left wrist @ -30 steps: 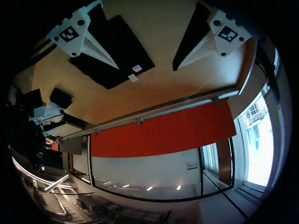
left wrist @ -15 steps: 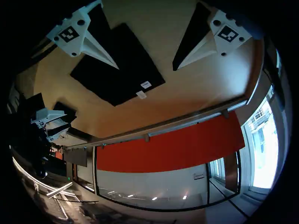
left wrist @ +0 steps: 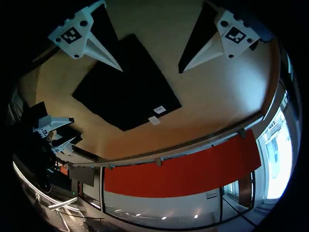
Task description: Fold towel
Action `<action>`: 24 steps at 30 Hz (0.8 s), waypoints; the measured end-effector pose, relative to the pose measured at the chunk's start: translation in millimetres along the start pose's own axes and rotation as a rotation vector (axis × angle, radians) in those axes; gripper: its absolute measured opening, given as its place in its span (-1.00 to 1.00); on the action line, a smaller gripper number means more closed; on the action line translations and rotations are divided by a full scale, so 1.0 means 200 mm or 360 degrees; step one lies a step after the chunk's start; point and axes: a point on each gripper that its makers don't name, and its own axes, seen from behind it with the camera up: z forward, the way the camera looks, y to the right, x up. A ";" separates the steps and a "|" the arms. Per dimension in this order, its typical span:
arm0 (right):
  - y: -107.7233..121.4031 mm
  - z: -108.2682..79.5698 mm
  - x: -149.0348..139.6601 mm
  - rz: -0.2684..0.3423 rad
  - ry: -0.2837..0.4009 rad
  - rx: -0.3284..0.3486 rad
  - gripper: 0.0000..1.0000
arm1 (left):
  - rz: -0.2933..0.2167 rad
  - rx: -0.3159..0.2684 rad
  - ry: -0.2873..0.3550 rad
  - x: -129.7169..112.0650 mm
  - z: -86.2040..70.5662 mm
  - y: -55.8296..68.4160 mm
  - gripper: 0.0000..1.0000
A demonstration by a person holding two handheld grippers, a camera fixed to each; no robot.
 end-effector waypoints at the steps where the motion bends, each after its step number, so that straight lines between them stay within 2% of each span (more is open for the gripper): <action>1: -0.01 0.01 -0.02 -0.0002 -0.0011 0.0006 1.00 | 0.0003 -0.0007 -0.0011 -0.02 0.01 0.01 0.91; 12: -0.07 0.09 -0.19 -0.0027 -0.0123 0.0057 1.00 | 0.0048 -0.0090 -0.0133 -0.20 0.10 0.10 0.91; 24: -0.11 0.10 -0.36 -0.0029 -0.0232 0.0105 1.00 | 0.0063 -0.0162 -0.0264 -0.39 0.15 0.18 0.91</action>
